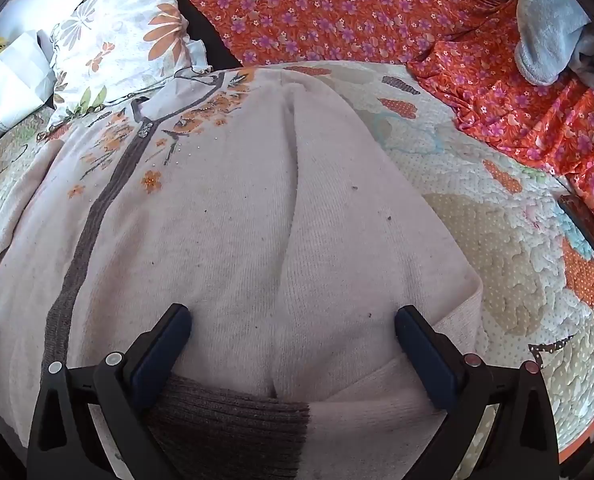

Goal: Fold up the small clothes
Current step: 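Move the right gripper to the grey cuff of the pink cardigan sleeve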

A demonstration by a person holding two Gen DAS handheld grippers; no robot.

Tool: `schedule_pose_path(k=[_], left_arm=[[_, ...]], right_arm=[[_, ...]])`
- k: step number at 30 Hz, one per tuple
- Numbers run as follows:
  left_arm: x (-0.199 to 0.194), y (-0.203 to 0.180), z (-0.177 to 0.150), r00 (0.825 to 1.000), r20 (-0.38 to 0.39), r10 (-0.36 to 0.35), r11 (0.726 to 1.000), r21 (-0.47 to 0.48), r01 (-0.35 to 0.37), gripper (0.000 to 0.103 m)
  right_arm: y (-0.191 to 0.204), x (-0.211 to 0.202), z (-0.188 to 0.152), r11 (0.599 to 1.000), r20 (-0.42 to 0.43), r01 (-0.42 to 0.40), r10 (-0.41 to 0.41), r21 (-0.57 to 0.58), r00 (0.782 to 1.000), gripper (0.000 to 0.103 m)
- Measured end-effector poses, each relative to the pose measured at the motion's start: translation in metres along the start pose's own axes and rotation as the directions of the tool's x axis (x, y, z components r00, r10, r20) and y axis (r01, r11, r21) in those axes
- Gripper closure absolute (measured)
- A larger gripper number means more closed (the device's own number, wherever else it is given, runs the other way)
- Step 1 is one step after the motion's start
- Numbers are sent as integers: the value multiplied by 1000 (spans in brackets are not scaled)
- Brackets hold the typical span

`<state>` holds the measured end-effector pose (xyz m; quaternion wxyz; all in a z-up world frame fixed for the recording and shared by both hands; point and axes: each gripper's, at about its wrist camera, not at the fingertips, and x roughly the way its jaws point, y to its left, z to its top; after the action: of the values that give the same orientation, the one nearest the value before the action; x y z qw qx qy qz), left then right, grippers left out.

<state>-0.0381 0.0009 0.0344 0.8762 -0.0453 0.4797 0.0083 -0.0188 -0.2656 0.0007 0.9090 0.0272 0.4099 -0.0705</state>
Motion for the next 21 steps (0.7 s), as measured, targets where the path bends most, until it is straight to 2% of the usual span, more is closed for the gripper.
schedule_pose_path(k=[5,9,12,14,18,21], left_arm=[[-22,6,0,998,46,34,999,19,-35,45],[-45,16,-2,992,95,85,995,34,-89,44],[-60,28,1,985,131,112,993,15,-115,31],[-64,32,16,980,145,137,990,20,-142,16],[-61,38,61,980,155,125,991,35,-132,16],[-68,42,82,985,159,72,997,14,-76,16]], right_arm=[[-1,-2,2,1000,6,21,-21,-15,1000,0],[4,-12,-2,999,3,41,-41,-19,999,0],[8,-26,-2,997,27,64,-63,-32,998,0],[16,-41,-4,996,66,61,-57,-67,996,0],[40,-45,19,981,47,26,-18,-195,999,3],[55,-63,41,963,94,45,-21,-264,995,4]])
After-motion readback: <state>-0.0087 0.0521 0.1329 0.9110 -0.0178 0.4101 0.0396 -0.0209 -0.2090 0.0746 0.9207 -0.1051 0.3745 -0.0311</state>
